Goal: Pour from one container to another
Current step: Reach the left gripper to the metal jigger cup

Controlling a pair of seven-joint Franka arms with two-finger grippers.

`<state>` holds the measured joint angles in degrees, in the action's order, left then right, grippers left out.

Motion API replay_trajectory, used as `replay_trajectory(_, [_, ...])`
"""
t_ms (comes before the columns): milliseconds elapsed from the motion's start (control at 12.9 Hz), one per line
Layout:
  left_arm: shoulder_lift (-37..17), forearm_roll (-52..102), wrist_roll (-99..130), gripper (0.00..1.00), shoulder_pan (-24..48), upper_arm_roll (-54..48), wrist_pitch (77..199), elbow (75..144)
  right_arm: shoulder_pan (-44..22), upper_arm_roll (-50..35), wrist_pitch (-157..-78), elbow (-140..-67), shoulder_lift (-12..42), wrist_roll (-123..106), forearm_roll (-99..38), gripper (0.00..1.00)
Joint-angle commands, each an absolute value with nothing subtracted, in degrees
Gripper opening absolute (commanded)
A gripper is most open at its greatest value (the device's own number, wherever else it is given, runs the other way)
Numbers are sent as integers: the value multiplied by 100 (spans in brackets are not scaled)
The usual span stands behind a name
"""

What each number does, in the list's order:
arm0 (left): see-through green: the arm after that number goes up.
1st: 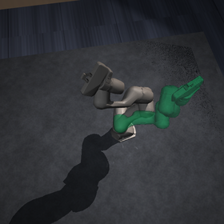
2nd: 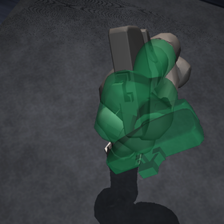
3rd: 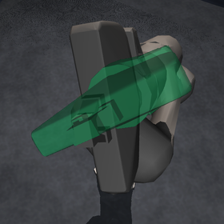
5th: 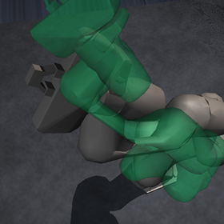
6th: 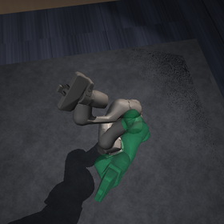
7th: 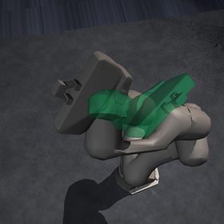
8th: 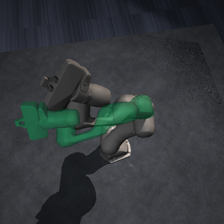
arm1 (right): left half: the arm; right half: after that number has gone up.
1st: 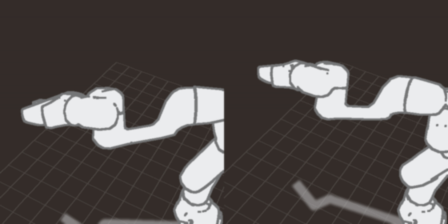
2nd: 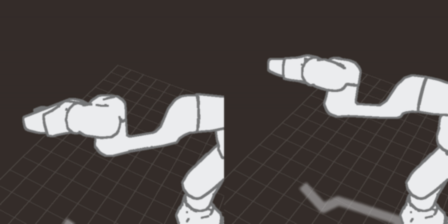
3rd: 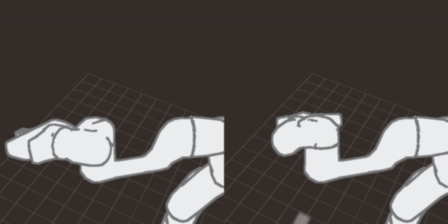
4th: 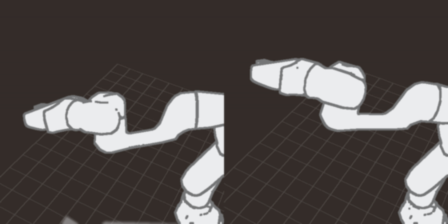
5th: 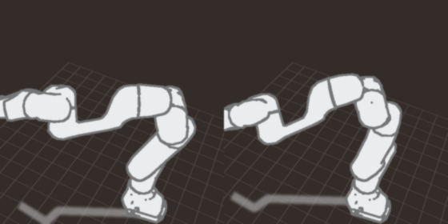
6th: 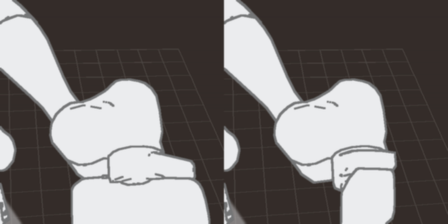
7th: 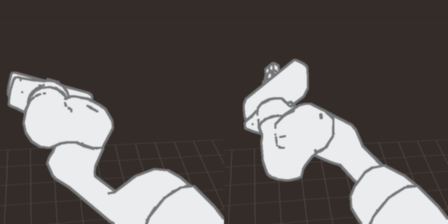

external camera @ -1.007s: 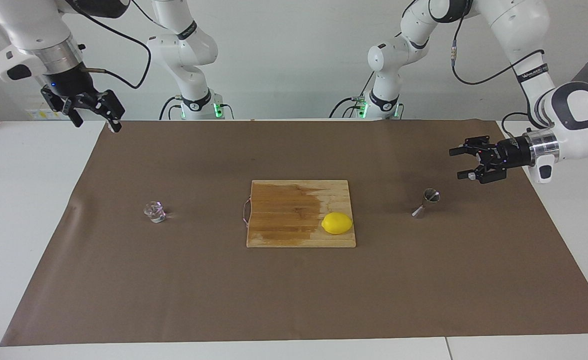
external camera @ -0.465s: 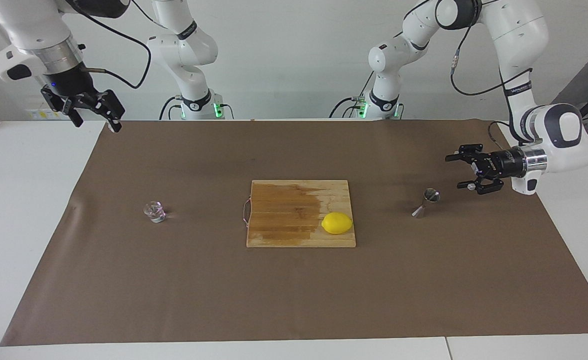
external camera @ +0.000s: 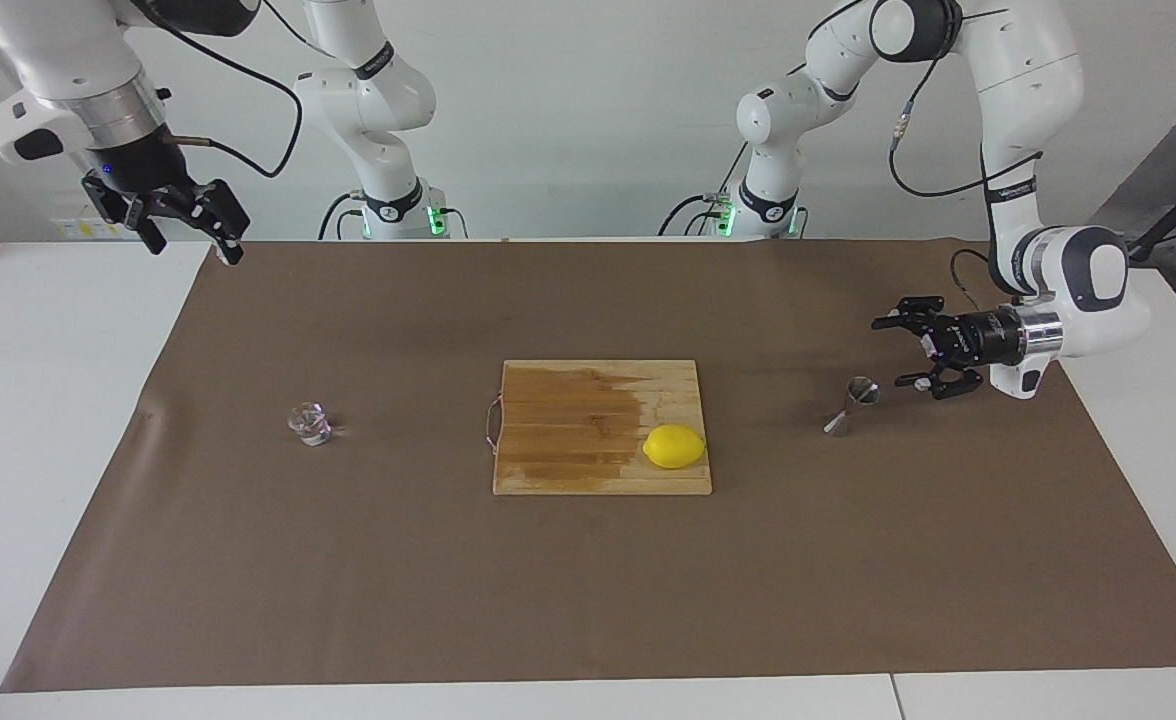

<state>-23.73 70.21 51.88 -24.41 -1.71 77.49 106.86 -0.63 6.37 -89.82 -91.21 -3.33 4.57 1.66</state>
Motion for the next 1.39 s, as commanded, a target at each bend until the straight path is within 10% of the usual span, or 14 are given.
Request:
replay_trajectory(0, [-2811,7163,5247,100,-2644,-263,7787,10635,9,598,-8974,-9246,-457,360,0,100])
replay_trajectory(1317, [-3586,6592,4113,100,-3437,-1336,8446,10415,0,598,-8974,-9246,-457,360,0,100])
